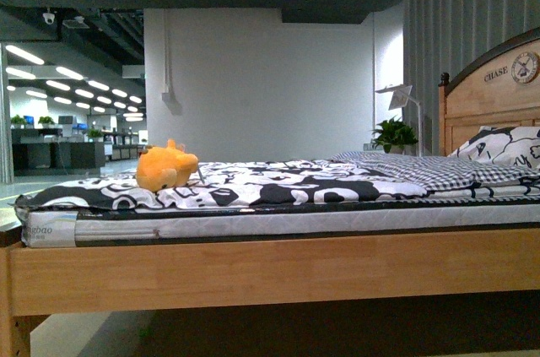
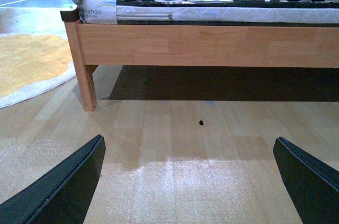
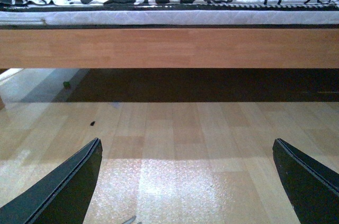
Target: Put away toys
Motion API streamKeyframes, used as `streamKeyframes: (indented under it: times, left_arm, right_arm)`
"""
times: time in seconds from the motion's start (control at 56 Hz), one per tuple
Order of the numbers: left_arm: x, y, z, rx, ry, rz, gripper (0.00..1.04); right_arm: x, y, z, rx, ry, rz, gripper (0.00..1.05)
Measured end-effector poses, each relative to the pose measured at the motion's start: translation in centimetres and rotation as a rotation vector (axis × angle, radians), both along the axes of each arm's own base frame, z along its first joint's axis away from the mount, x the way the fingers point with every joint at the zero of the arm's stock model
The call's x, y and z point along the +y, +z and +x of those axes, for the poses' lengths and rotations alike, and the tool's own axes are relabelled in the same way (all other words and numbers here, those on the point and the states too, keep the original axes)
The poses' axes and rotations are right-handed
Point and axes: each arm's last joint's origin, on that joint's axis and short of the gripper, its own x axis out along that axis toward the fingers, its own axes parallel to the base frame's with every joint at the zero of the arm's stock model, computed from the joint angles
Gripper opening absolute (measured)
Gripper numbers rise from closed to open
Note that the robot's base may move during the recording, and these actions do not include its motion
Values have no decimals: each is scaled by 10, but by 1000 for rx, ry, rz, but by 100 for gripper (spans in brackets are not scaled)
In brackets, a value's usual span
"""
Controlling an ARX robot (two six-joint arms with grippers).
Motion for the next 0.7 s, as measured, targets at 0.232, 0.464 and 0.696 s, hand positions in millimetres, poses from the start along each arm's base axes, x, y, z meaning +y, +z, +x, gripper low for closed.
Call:
streamKeyframes:
  times: [0.232, 0.464, 0.696]
  left_arm:
    - [0, 0, 0, 0, 0, 0, 99]
    - [0, 0, 0, 0, 0, 0, 99]
    - [0, 0, 0, 0, 0, 0, 99]
  right_arm:
    - [0, 0, 0, 0, 0, 0, 98]
    - [0, 0, 0, 0, 0, 0, 98]
    - [0, 0, 0, 0, 0, 0, 98]
